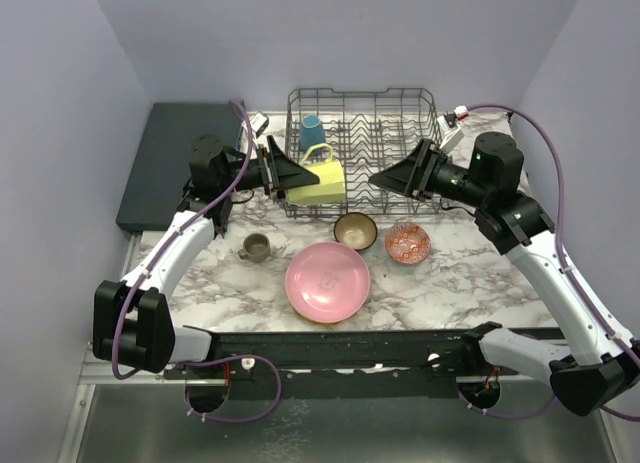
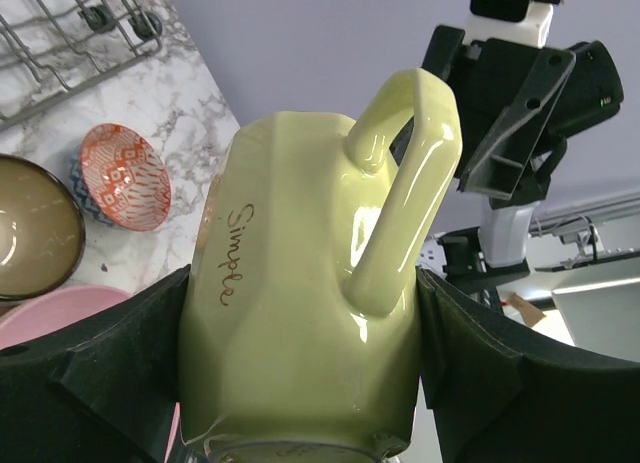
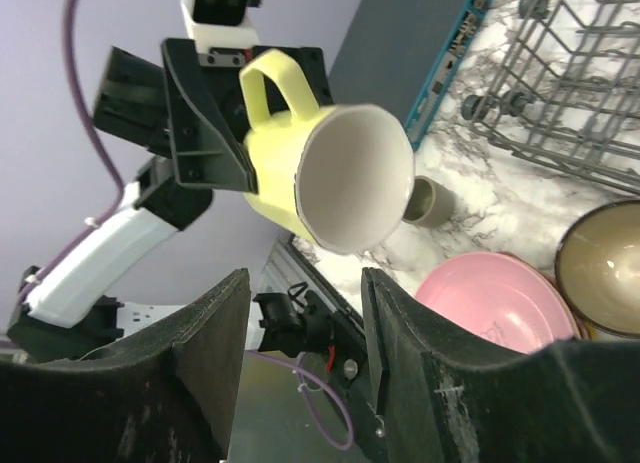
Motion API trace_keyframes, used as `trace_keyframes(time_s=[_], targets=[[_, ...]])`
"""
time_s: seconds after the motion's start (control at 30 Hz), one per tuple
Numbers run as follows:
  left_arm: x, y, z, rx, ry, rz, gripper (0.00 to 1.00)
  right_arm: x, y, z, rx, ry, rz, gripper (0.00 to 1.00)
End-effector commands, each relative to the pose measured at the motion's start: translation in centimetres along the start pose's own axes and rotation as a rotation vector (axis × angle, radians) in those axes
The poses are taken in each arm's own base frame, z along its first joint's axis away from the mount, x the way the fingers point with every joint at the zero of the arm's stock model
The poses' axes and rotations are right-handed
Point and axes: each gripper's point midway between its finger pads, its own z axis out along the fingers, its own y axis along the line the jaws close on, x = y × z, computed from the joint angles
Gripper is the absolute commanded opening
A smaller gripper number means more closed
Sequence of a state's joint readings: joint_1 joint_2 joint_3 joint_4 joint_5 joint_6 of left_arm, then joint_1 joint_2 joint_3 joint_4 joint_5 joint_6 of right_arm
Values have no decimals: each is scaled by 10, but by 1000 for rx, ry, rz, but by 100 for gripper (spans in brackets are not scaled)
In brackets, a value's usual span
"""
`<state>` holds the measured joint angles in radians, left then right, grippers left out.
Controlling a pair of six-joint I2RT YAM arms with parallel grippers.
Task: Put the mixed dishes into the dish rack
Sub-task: Turn the cup upside down in the dish rack.
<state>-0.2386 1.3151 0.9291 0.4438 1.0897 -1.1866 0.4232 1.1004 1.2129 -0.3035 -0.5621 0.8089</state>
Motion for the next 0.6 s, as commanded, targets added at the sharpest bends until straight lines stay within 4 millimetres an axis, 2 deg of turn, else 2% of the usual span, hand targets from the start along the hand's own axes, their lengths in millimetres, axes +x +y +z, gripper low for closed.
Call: trace_keyframes(time_s=[0.0,0.3,0.57], targets=[[-23,-6,2,-76,-38,113,0,2,-17,-12,107,-18,-46,54],[-52,23,-4,-342,-84,182,0,7,-29,-26,185,-28,-93,54],[-74,61,-13,-569,-121,178,0,8,-52,-39,311,-35,-145,55]])
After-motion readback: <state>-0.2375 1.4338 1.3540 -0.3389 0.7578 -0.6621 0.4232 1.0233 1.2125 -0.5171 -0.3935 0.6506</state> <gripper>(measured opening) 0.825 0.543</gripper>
